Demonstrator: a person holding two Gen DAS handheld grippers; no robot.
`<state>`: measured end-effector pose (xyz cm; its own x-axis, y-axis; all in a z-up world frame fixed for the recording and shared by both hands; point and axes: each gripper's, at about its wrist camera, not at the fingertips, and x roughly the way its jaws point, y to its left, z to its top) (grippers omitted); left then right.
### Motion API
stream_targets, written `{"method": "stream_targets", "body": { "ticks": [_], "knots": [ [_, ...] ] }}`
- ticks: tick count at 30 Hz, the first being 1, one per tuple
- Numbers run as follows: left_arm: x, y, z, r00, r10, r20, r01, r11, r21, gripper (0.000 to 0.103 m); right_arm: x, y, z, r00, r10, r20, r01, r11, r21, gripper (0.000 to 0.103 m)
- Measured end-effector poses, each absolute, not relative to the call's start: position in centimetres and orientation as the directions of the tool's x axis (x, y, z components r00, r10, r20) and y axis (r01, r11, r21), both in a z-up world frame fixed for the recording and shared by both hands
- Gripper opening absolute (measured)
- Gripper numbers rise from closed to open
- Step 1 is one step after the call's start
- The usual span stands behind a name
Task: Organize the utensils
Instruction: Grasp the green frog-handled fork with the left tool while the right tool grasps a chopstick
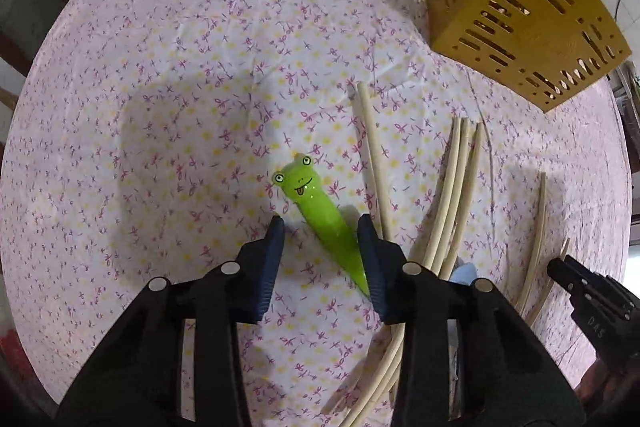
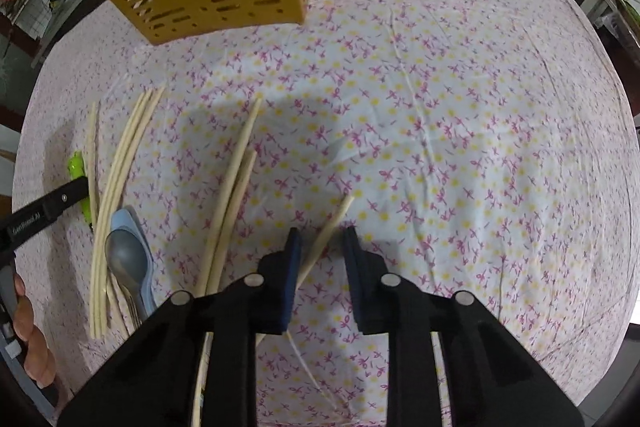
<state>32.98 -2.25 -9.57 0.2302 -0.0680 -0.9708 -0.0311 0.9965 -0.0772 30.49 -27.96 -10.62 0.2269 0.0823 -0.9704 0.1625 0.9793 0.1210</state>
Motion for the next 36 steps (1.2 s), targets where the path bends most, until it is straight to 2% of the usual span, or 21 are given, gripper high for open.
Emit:
{"method": "stream_targets", "body": {
  "ticks": [3, 16, 24, 30, 36],
  "knots": [
    [33.4, -2.6, -9.7, 0.219, -0.060, -0.974, -0.025, 0.997, -0.066, 0.033, 30.7, -27.8, -10.5, 0.218, 0.074, -0.973, 0.148, 0.983, 0.107, 0.018],
    [37.8, -2.8, -9.7, 0.188, -0.058, -0.980, -0.034, 0.997, -0.066, 0.021, 33.1, -26.5, -9.9, 0.186, 0.086, -0.979, 0.104, 0.989, 0.107, 0.016],
    [38.8, -3.6, -9.5, 0.191, -0.079, -0.978, 0.005, 0.997, -0.079, 0.020, 33.3, -28.7, -9.3, 0.192, 0.122, -0.974, 0.103, 0.984, 0.143, 0.015],
    [38.9, -4.8, -7.6, 0.208, -0.058, -0.976, 0.051, 0.998, -0.049, 0.020, 34.9, -29.7, -9.3, 0.206, 0.097, -0.974, 0.080, 0.990, 0.116, 0.014],
    [40.3, -6.2, -8.2, 0.195, -0.033, -0.980, 0.074, 0.997, -0.019, 0.019, 36.4, -29.5, -9.7, 0.184, 0.075, -0.980, 0.080, 0.993, 0.091, 0.013]
  ]
}}
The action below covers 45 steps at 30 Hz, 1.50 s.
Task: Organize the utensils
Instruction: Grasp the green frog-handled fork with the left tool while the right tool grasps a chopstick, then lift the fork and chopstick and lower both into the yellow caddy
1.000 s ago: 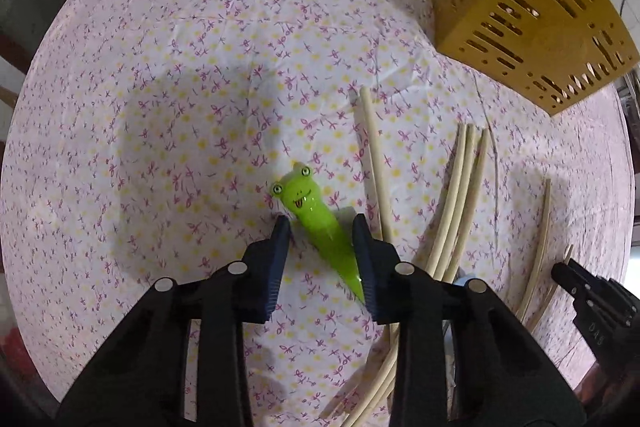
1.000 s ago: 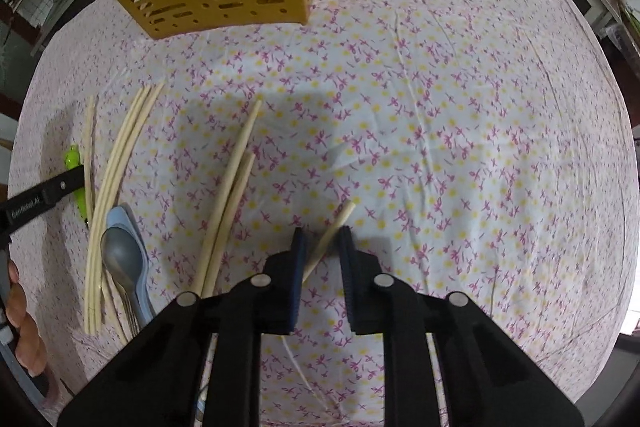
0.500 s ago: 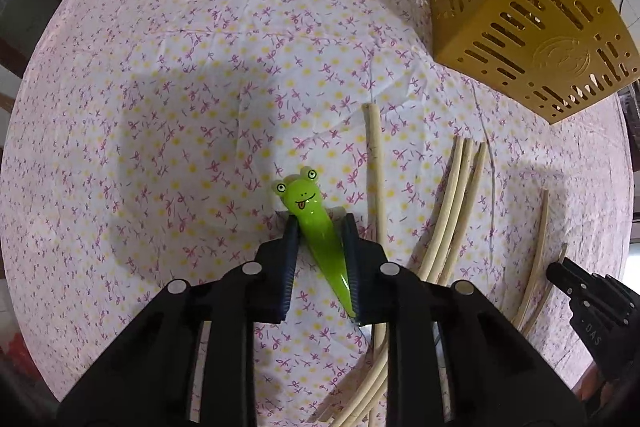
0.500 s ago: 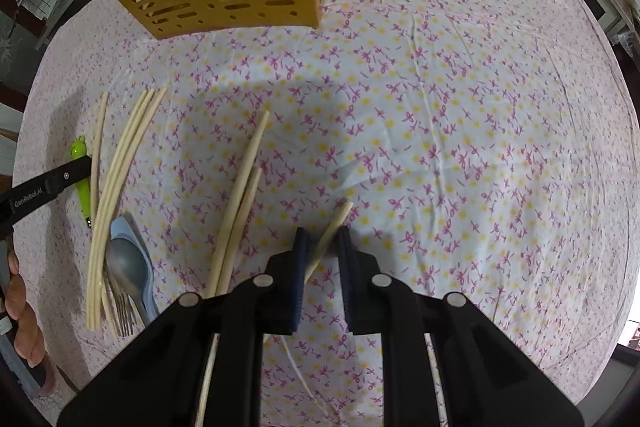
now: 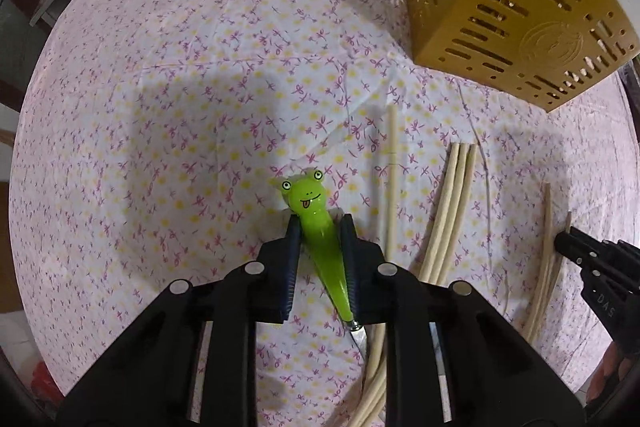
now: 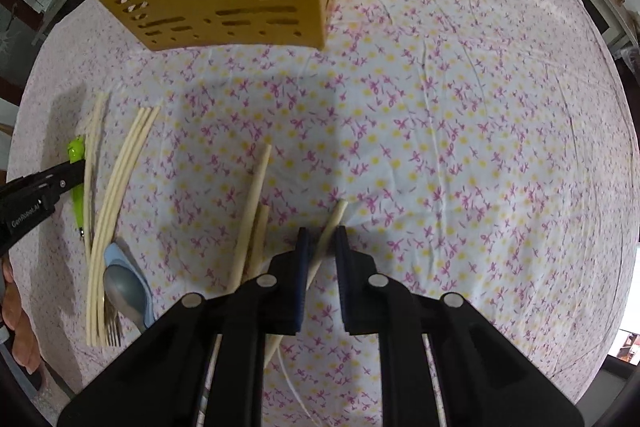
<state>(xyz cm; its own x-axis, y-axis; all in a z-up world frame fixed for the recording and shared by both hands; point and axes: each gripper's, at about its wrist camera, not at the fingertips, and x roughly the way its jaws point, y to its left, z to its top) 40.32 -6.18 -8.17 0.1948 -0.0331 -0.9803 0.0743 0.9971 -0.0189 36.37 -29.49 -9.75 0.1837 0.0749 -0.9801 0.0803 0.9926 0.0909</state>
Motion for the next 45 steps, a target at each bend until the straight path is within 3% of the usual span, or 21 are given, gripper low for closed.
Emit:
{"method": "stream_targets", "body": {
  "ticks": [6, 10, 18, 33, 45],
  "knots": [
    [40.6, -8.0, -8.7, 0.198, 0.002, -0.980, 0.123, 0.992, 0.027, 0.019, 37.1, -29.6, -9.6, 0.164, 0.060, -0.985, 0.089, 0.993, 0.075, 0.013],
    [40.8, -8.4, -8.7, 0.171, -0.031, -0.985, 0.111, 0.994, -0.012, 0.019, 36.4, -28.4, -9.5, 0.182, 0.052, -0.982, 0.073, 0.995, 0.066, 0.012],
    [40.1, -8.5, -6.1, 0.261, -0.062, -0.963, 0.122, 0.992, -0.031, 0.018, 34.7, -28.5, -6.1, 0.333, 0.049, -0.942, 0.057, 0.996, 0.072, 0.010],
    [33.5, -8.3, 2.6, 0.611, -0.069, -0.788, 0.166, 0.985, 0.043, 0.016, 29.6, -29.0, 0.8, 0.637, 0.052, -0.769, 0.010, 0.997, 0.076, 0.006],
    [31.8, -7.4, 5.6, 0.723, -0.124, -0.680, 0.195, 0.980, 0.028, 0.015, 27.7, -29.3, 3.1, 0.776, 0.061, -0.628, -0.006, 0.996, 0.090, 0.006]
  ]
}}
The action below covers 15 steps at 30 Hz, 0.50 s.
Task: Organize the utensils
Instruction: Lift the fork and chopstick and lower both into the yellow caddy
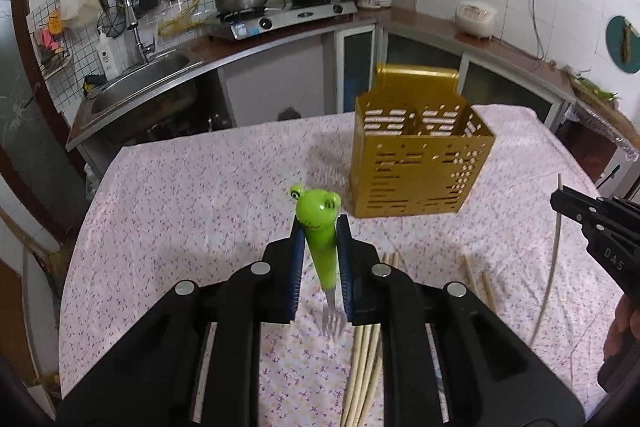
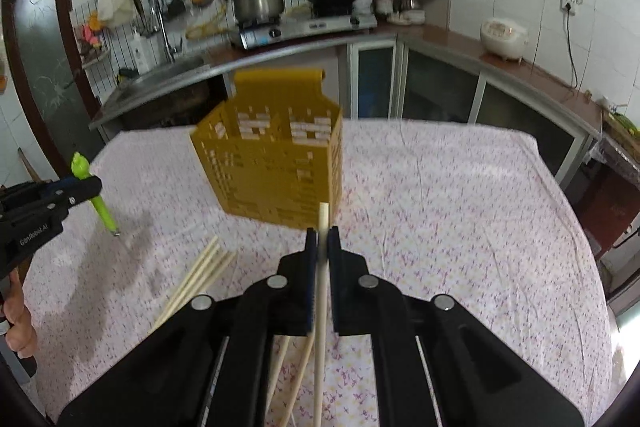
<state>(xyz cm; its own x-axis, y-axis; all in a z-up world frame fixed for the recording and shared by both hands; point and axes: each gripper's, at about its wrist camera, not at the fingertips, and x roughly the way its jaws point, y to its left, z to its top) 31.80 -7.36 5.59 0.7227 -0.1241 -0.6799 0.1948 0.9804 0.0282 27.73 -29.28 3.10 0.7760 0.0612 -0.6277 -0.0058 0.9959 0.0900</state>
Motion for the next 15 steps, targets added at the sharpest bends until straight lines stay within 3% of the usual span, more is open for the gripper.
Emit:
{"method": "stream_targets", "body": {
  "ticks": [15],
  "knots": [
    [32.2, -7.6, 8.1, 0.749, -0.175, -0.639, 0.211, 0.977, -0.019, 0.014, 27.9, -29.6, 6.1, 0.872, 0.049, -0.487, 0.004, 0.994, 0.108, 0.006]
  ]
}}
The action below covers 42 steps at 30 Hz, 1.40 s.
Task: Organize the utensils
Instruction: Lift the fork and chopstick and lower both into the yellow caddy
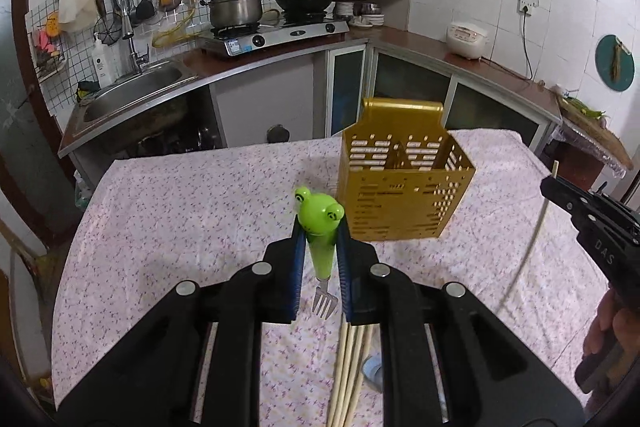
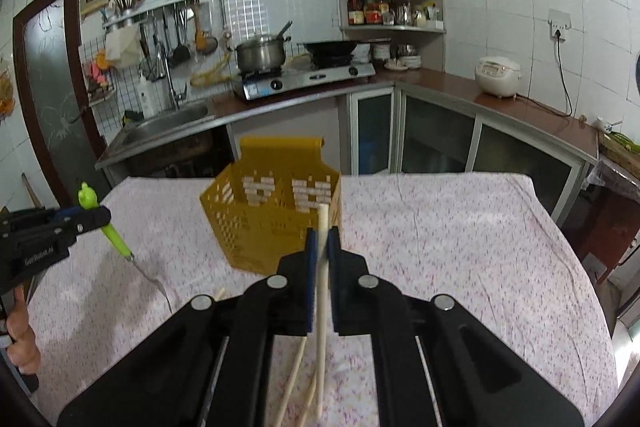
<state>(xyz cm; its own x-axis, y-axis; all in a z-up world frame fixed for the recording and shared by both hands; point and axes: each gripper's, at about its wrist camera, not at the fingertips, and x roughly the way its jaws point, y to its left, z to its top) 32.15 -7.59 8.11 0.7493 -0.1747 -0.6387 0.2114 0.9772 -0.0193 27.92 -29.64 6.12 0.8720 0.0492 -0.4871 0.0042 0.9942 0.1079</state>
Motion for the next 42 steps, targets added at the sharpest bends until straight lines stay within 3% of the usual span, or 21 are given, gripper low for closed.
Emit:
{"method": "stream_targets", "body": {
  "ticks": [12, 20, 28, 42],
  "knots": [
    [36.3, -10.4, 14.8, 0.792, -0.215, -0.571, 0.219, 0.974, -0.062, 0.014, 31.8, -30.3, 15.5, 0.944, 0.015, -0.328, 0.017, 0.995, 0.096, 0.006],
    [40.4, -12.1, 17.8, 0.821, -0.218, -0.528, 0.205, 0.975, -0.084, 0.014, 34.5, -30.0, 19.3, 0.955, 0.009, -0.298, 0.015, 0.997, 0.077, 0.006],
    [43.6, -13.1, 14.2, 0.805, -0.228, -0.548, 0.206, 0.973, -0.102, 0.014, 36.8, -30.1, 18.2, 0.947, 0.031, -0.319, -0.002, 0.996, 0.092, 0.006],
    [44.6, -13.9, 6.0, 0.795, -0.184, -0.578, 0.203, 0.979, -0.031, 0.014, 39.4, -30.9, 8.9, 0.900, 0.041, -0.433, 0.008, 0.994, 0.110, 0.006]
  ]
}}
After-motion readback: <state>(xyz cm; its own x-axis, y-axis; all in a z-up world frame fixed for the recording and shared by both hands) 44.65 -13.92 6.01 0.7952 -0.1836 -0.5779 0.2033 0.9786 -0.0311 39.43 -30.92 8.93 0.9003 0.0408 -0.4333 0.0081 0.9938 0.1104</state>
